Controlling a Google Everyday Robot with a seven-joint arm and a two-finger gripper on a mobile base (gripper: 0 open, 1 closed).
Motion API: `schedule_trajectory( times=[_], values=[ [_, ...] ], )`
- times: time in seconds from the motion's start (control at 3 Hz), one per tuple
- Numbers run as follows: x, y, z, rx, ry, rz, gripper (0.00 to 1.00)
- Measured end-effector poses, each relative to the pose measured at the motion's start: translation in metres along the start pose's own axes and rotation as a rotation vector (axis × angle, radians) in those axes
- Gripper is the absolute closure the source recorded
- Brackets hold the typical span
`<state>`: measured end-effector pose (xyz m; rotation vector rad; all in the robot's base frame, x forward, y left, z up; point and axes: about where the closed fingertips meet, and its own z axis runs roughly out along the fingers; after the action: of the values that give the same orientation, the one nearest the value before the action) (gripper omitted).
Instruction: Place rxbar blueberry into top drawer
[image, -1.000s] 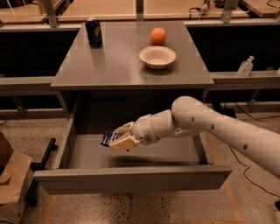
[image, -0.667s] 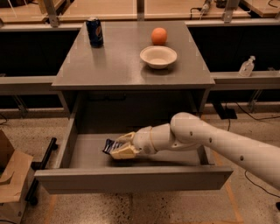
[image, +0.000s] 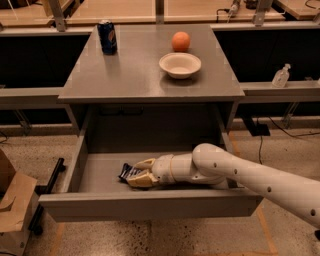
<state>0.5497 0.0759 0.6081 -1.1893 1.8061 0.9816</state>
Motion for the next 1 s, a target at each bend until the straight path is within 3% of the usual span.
schedule_trajectory(
  times=[0.33, 0.67, 1.0],
  values=[
    [0.001, -0.008, 0.002, 0.024, -0.012, -0.004, 0.16],
    [-0.018, -0.014, -0.009, 0.066, -0.032, -0.053, 0.00],
    [-0.049, -0.018, -0.022, 0.110, -0.056, -0.125, 0.00]
  ],
)
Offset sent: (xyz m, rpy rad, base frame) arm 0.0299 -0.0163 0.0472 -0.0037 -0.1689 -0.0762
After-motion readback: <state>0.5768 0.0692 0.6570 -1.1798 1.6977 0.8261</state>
